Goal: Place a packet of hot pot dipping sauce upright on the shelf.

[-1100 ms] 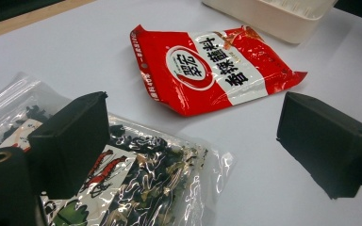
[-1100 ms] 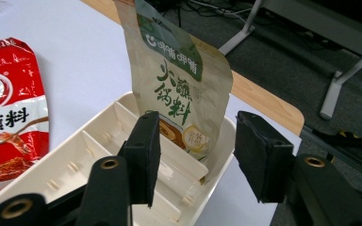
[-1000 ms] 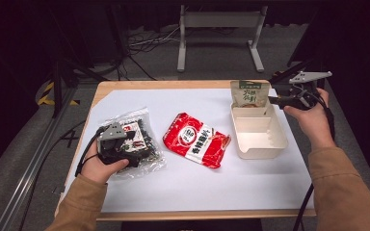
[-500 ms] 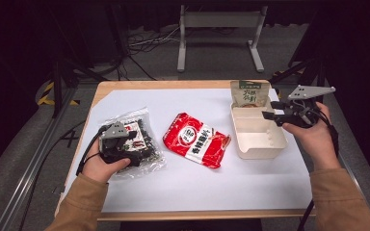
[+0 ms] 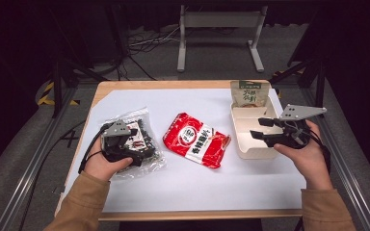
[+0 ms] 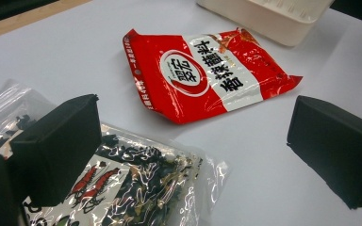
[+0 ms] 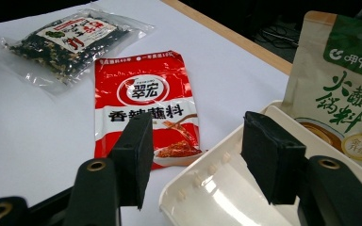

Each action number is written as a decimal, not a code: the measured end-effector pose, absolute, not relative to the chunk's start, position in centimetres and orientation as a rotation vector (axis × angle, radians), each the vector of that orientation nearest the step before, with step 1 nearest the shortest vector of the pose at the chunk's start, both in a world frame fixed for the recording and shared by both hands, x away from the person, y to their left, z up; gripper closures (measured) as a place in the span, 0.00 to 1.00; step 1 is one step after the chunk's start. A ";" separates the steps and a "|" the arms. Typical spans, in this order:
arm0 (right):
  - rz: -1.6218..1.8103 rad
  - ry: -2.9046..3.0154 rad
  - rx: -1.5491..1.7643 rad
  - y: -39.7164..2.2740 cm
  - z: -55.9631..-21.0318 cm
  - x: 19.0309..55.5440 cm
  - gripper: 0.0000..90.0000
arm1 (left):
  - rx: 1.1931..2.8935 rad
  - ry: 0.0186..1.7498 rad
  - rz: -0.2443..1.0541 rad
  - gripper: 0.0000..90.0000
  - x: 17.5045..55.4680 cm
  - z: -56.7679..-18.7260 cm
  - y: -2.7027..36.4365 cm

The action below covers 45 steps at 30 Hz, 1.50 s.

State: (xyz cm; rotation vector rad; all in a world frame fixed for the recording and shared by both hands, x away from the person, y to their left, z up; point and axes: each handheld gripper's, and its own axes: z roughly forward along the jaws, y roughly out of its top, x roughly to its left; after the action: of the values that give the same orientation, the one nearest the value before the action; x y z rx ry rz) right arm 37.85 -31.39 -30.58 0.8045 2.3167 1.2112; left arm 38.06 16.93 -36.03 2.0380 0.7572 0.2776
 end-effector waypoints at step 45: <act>1.257 2.383 0.711 -28.7 -31.2 36.4 0.50 | 2.075 0.906 0.117 0.28 45.7 -39.6 11.3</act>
State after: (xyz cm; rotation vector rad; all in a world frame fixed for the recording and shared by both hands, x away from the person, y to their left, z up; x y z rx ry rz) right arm 36.41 -28.72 -31.21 0.7111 2.3830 1.2571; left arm 45.71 11.31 -39.61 2.0747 0.9063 0.1166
